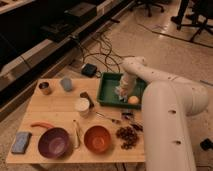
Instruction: Wipe tray with towel
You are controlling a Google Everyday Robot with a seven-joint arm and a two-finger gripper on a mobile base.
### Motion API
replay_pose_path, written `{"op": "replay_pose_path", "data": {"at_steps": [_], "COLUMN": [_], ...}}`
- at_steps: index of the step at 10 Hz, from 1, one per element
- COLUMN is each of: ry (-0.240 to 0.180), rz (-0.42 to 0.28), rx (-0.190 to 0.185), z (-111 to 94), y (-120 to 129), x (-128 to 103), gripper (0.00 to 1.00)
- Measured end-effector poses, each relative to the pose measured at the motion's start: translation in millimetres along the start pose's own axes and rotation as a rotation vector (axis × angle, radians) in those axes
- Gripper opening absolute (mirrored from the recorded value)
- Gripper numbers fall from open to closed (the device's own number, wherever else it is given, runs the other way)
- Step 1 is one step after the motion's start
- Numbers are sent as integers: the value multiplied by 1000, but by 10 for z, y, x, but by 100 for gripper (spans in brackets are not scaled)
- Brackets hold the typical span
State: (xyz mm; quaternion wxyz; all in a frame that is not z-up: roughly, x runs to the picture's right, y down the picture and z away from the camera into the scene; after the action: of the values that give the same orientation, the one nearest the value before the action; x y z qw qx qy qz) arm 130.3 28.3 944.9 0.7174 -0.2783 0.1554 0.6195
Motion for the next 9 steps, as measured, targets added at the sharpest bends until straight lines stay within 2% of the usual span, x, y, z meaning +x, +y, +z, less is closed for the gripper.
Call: {"op": "replay_pose_path", "data": {"at_steps": [2, 5, 7, 9], "ry": [-46, -92, -92, -93], "rz": [25, 59, 91, 102], "rx": [62, 118, 130, 114], "z": [-140, -375, -475, -563], "y": [-298, -522, -667, -625], "x": [-7, -42, 28, 186], "gripper": [0, 0, 0, 0]}}
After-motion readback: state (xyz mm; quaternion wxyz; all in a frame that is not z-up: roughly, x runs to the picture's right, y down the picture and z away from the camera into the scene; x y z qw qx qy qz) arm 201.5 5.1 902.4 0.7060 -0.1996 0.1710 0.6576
